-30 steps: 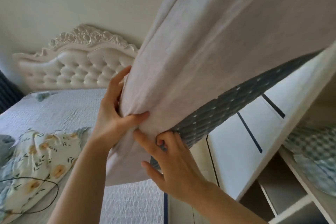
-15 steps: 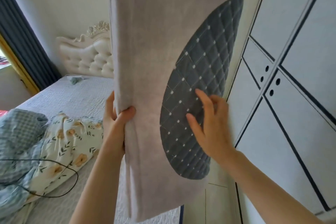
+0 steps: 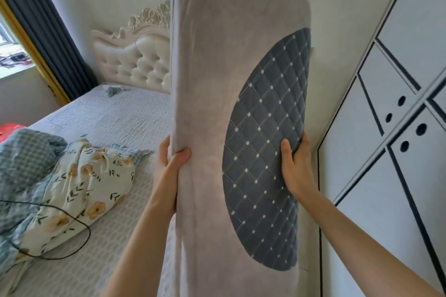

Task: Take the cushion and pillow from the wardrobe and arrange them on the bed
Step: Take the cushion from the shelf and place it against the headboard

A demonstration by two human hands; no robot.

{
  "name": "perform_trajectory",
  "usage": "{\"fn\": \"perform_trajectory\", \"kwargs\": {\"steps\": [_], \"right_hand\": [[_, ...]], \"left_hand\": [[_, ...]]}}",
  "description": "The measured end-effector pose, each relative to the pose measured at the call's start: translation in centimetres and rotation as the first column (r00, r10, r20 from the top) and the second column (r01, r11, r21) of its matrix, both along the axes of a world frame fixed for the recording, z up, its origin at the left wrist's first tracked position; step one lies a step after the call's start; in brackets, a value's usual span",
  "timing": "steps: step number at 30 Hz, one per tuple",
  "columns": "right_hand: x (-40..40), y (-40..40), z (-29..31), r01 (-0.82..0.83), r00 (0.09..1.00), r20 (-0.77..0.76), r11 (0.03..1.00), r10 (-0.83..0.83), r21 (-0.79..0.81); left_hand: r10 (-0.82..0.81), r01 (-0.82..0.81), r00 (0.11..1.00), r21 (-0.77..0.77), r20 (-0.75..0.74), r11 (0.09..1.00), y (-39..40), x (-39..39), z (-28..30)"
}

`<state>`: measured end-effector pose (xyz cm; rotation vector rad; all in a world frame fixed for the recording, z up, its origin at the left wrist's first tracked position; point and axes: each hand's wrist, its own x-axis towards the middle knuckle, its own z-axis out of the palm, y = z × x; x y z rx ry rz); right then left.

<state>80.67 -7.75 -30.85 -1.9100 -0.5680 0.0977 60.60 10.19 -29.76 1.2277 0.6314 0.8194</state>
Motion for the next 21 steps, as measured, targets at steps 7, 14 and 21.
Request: {"fn": "perform_trajectory", "kwargs": {"steps": [7,14,21], "right_hand": [[15.0,0.4,0.6,0.01,0.988,-0.152,0.999,-0.003,0.042],[25.6,3.8,-1.2,-0.101,0.921,-0.373,0.993,0.114,0.054],[31.9,10.3,-2.5,0.007,0.84,-0.541,0.996,0.044,0.092]], "left_hand": [[0.069,-0.068,0.998,-0.054,0.016,0.996,0.3,11.5,0.5],[0.073,-0.075,0.996,-0.046,-0.052,0.996,2.3,20.5,0.1],[0.033,-0.015,0.982,0.096,-0.188,0.995,7.9,28.1,-1.0]]}}
